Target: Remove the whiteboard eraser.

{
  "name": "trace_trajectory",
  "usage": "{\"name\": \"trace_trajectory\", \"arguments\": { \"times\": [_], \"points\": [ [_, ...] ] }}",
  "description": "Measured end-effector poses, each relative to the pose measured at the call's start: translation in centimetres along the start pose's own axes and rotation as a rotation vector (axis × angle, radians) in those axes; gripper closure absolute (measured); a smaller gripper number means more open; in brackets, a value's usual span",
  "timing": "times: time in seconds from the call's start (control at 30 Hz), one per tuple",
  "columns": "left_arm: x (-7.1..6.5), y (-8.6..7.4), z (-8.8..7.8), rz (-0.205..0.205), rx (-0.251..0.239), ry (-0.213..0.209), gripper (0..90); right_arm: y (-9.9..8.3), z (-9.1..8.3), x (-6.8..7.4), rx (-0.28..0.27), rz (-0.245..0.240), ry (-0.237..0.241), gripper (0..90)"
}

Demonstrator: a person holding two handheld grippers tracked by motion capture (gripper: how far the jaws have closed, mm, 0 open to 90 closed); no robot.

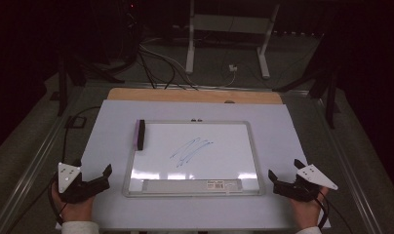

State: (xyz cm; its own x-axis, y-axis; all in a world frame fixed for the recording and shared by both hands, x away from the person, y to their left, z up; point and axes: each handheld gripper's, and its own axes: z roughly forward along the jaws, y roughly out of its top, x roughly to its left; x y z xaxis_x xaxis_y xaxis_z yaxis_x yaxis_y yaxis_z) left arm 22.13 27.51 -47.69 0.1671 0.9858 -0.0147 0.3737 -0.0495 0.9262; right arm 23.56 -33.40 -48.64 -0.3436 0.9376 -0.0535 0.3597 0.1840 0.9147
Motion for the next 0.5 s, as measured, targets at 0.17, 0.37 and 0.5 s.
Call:
{"name": "trace_trajectory", "arguments": {
  "times": [0.17,0.37,0.5],
  "points": [
    [0.1,1.6,0.2,0.027,0.005,-0.002,0.6,-0.1,-0.2,-0.4,-0.017,0.026,0.006,0.2],
    [1.1,3.9,0.9,0.037,0.015,0.003,0.5,-0.2,-0.1,-0.8,-0.019,0.039,0.007,0.2],
    [2.0,4.8,1.8,0.023,0.013,0.016,0.5,-0.1,-0.2,-0.7,-0.022,0.039,0.01,0.2]
  ]
}}
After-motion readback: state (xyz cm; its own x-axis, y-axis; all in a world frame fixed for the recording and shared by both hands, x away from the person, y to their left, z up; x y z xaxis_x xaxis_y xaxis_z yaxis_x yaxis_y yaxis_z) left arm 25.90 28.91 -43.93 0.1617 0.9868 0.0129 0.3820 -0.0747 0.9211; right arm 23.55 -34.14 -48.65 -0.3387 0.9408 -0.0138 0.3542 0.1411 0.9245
